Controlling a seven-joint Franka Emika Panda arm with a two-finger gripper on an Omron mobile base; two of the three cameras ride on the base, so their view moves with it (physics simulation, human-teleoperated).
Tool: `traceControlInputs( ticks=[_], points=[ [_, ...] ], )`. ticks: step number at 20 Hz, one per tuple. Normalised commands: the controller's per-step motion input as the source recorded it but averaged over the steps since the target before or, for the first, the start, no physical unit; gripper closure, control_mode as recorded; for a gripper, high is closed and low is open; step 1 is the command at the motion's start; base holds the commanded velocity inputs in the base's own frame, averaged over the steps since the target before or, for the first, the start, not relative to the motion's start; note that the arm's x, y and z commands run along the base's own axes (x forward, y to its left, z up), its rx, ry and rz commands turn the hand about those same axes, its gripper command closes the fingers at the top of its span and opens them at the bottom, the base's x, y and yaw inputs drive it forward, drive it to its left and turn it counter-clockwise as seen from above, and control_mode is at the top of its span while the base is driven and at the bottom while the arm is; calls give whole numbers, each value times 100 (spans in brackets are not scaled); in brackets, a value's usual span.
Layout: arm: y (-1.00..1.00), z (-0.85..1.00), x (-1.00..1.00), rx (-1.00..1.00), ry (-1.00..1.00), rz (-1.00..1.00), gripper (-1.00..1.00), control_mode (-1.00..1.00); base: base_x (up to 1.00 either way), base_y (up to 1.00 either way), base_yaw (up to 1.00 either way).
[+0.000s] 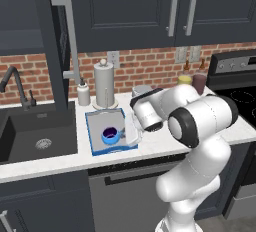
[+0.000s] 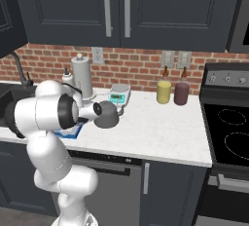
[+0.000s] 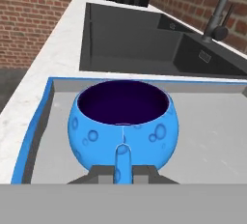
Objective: Pick the kettle from the counter and place it on the tray. Then pick the mug from the cabinet and place it on the tray. Then close the cabinet doors.
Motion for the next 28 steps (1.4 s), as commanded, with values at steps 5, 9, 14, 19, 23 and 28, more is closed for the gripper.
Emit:
traceControlInputs(
  ticks=[5, 9, 14, 19, 23, 28],
  points=[
    [8, -26, 0, -4, 0, 0, 100, -100, 0, 0, 0],
    [5, -24, 0, -4, 0, 0, 100, -100, 0, 0, 0],
    [1, -9, 0, -2, 0, 0, -100, -100, 0, 0, 0],
    [0, 11, -11, 0, 0, 0, -100, -100, 0, 0, 0],
    [0, 19, -17, 0, 1, 0, -100, -100, 0, 0, 0],
    [0, 33, -22, 0, 2, 0, -100, -100, 0, 0, 0]
  ],
)
